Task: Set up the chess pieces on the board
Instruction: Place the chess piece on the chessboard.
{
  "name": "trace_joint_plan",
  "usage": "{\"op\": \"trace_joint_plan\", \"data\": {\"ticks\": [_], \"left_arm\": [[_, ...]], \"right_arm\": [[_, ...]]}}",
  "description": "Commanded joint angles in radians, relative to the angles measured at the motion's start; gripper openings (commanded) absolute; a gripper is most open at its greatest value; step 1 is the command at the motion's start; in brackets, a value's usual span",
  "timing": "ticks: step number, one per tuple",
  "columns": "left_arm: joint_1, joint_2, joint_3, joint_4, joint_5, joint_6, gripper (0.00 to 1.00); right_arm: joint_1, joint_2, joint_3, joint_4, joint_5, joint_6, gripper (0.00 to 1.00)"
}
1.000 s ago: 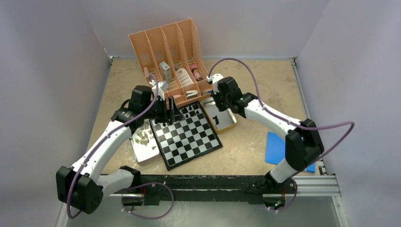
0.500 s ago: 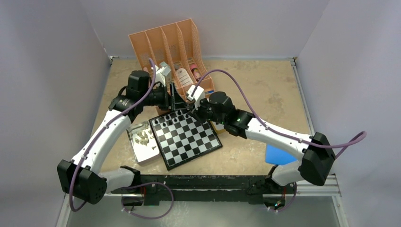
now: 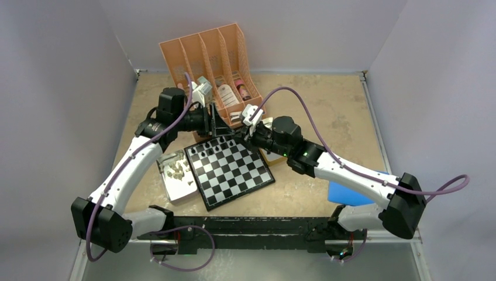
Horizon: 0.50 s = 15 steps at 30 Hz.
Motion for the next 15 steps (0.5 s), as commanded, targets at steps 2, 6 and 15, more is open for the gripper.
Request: {"op": "trace_joint_plan", "data": {"ticks": [2,6,15], "left_arm": [[0.005,0.006,-0.007,0.076,0.04,-0.037,0.41],[0.005,0.011,-0.019,0.093,0.053,-0.045,0.34],[0.005,0.013,-0.038,0.093,0.051,-0.05,0.21]], "right_arm": [[0.001,-0.027,-0.016,0.08,-0.036,0.019,0.08],[0.001,-0.028,-0.026,0.088,-0.038,0.023,0.08],[0.001,-0.034,-0.053,0.118,-0.02,0.03,0.08]]}}
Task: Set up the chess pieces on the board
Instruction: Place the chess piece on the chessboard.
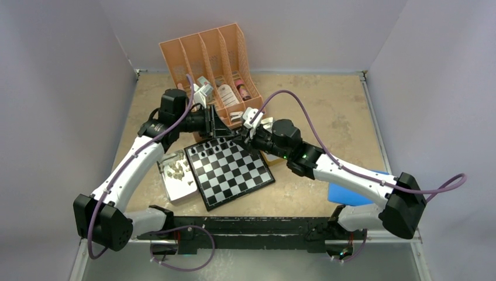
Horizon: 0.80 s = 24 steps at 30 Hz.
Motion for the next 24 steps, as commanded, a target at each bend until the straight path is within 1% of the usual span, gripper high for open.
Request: {"op": "trace_joint_plan", "data": {"ticks": [1,6,10,12,13,17,20,24], "left_arm": [[0.005,0.004,-0.004,0.046,0.016,-0.009,0.2],[0.005,0.017,0.003,0.05,0.013,0.001,0.11],[0.004,0.022,0.015,0.034,-0.023,0.024,0.06],[0.003,0.025,0.019,0.032,-0.038,0.035,0.05],[0.004,0.026,0.022,0.029,-0.048,0.042,0.04],[0.002,0.034,0.045,0.003,-0.132,0.076,0.04],[-0.006,0.04,0.066,-0.015,-0.226,0.106,0.03],[-0.038,0.052,0.101,-0.043,-0.396,0.148,0.02]], "right_arm": [[0.0,-0.035,-0.013,0.075,-0.002,0.014,0.08],[0.001,-0.033,-0.027,0.079,0.012,0.014,0.1],[0.001,-0.04,-0.058,0.08,0.031,0.031,0.2],[0.0,-0.056,-0.079,0.084,0.033,0.045,0.28],[0.001,-0.065,-0.091,0.091,0.041,0.077,0.33],[0.001,-0.11,-0.142,0.113,0.096,0.123,0.58],[-0.001,-0.141,-0.184,0.125,0.145,0.158,0.74],[0.0,-0.158,-0.21,0.11,0.232,0.213,0.89]]}}
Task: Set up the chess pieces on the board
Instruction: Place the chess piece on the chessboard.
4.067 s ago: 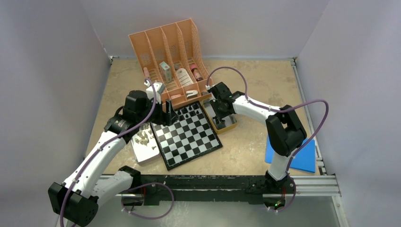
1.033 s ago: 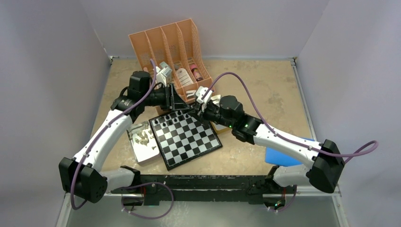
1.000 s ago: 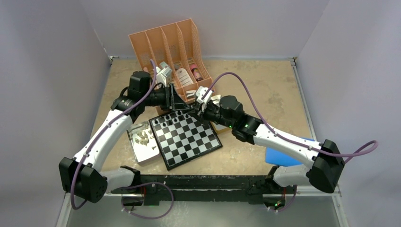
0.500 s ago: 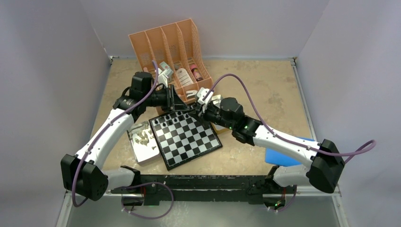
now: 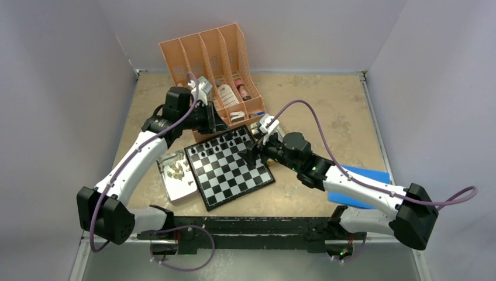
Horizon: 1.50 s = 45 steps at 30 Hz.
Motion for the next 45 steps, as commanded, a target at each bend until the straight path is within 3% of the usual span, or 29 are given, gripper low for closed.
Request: {"op": "trace_joint_plan", "data": {"ticks": [1,3,7,13,23,45], "left_arm": [[-0.036,0.004,0.08,-0.009,-0.222,0.078,0.02],[-0.043,0.005,0.087,-0.012,-0.316,0.093,0.02],[-0.049,0.007,0.062,0.022,-0.469,0.114,0.02],[-0.062,0.074,0.024,0.06,-0.591,0.12,0.02],[-0.069,0.127,-0.058,0.087,-0.69,0.075,0.02],[-0.07,0.212,-0.143,0.196,-0.688,0.044,0.02]], "right_arm": [[0.0,-0.028,-0.014,0.034,0.138,0.091,0.93],[-0.002,-0.025,-0.016,0.014,0.202,0.127,0.99],[-0.038,-0.015,-0.027,-0.004,0.265,0.185,0.99],[-0.194,0.015,-0.036,-0.035,0.19,0.281,0.99],[-0.207,0.022,-0.041,-0.029,0.165,0.294,0.99],[-0.209,0.006,-0.053,-0.023,0.145,0.281,0.99]]}}
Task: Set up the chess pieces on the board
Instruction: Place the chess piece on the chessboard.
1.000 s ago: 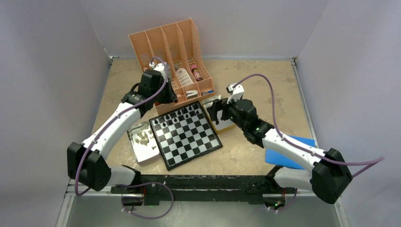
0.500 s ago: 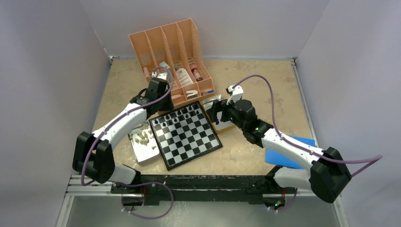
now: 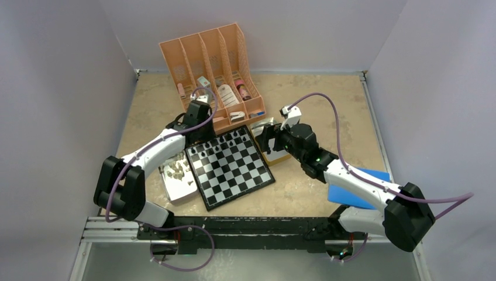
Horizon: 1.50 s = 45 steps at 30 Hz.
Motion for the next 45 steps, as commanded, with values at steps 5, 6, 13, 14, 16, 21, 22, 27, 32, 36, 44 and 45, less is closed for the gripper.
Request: {"op": "trace_joint_plan", "data": {"ticks": [5,6,13,14,16,21,22,27,32,36,44,45], "left_arm": [[-0.005,0.023,-0.019,0.098,-0.025,-0.01,0.02],[-0.006,0.025,-0.022,0.106,-0.023,-0.009,0.02],[-0.006,0.045,-0.04,0.151,-0.034,-0.006,0.02],[-0.006,0.048,-0.042,0.153,-0.033,-0.007,0.02],[-0.006,0.051,-0.044,0.159,-0.033,-0.005,0.02],[-0.005,0.053,-0.052,0.166,-0.048,0.003,0.02],[-0.006,0.053,-0.054,0.17,-0.048,0.007,0.02],[-0.007,0.062,-0.056,0.181,-0.054,0.011,0.02],[-0.007,0.071,-0.062,0.192,-0.053,0.01,0.02],[-0.007,0.078,-0.066,0.197,-0.054,0.01,0.02],[-0.011,0.084,-0.069,0.198,-0.059,0.012,0.02],[-0.012,0.085,-0.069,0.197,-0.06,0.012,0.02]], "right_arm": [[0.002,-0.028,-0.003,0.038,-0.024,-0.007,0.99],[0.002,-0.029,-0.004,0.038,-0.027,-0.009,0.99],[0.002,-0.041,-0.008,0.038,-0.029,-0.014,0.99],[0.002,-0.043,-0.009,0.038,-0.029,-0.014,0.99],[0.002,-0.045,-0.01,0.039,-0.03,-0.015,0.99],[0.002,-0.046,-0.012,0.04,-0.034,-0.015,0.99],[0.002,-0.047,-0.012,0.04,-0.035,-0.017,0.99],[0.002,-0.046,-0.009,0.036,-0.041,-0.021,0.99],[0.002,-0.051,-0.01,0.035,-0.042,-0.022,0.99],[0.002,-0.052,-0.011,0.037,-0.042,-0.024,0.99],[0.002,-0.049,-0.01,0.037,-0.045,-0.025,0.99],[0.002,-0.049,-0.011,0.037,-0.046,-0.026,0.99]]}}
